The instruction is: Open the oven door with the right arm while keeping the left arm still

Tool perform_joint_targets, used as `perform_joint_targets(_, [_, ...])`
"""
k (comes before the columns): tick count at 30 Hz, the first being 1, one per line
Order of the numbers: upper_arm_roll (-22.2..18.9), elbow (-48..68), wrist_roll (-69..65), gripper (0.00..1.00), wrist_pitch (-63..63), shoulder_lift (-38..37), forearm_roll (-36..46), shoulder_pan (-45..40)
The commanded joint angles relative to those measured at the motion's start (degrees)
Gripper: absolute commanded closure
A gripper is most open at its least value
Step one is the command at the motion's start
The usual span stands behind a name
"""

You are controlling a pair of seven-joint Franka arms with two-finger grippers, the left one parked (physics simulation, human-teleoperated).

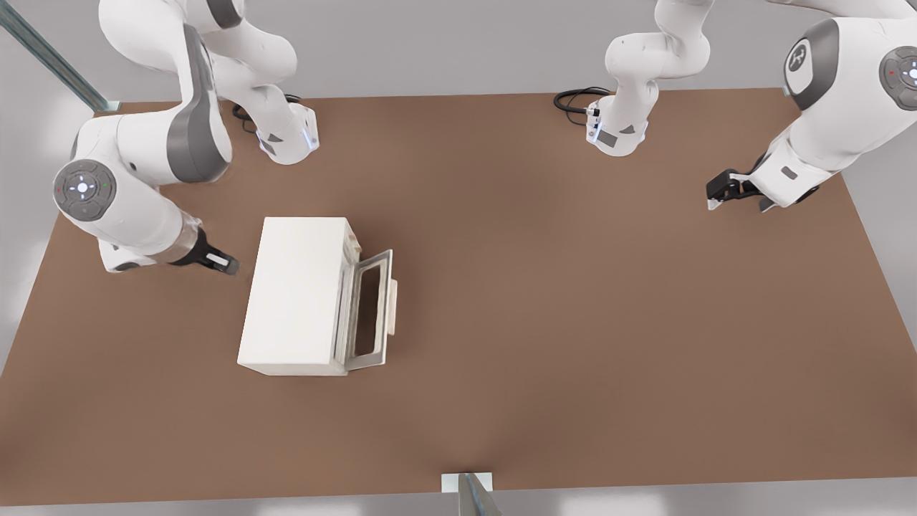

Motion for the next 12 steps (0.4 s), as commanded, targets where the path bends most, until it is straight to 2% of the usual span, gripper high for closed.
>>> perform_joint_targets(1, [0.1,1.5,-26.2,0.0,2.6,-0.7,1.7,-1.6])
perform_joint_targets(2, [0.2,11.2,-26.3,0.0,-6.3,5.3,1.0,-1.6])
perform_joint_targets(3, [0.2,5.5,-25.9,0.0,-5.4,1.2,1.0,-1.6])
perform_joint_targets(4, [0.2,2.9,-26.1,0.0,-3.9,0.2,0.9,-1.7])
perform_joint_targets(12, [0.1,3.6,-25.9,0.0,0.1,0.5,-0.3,-1.7])
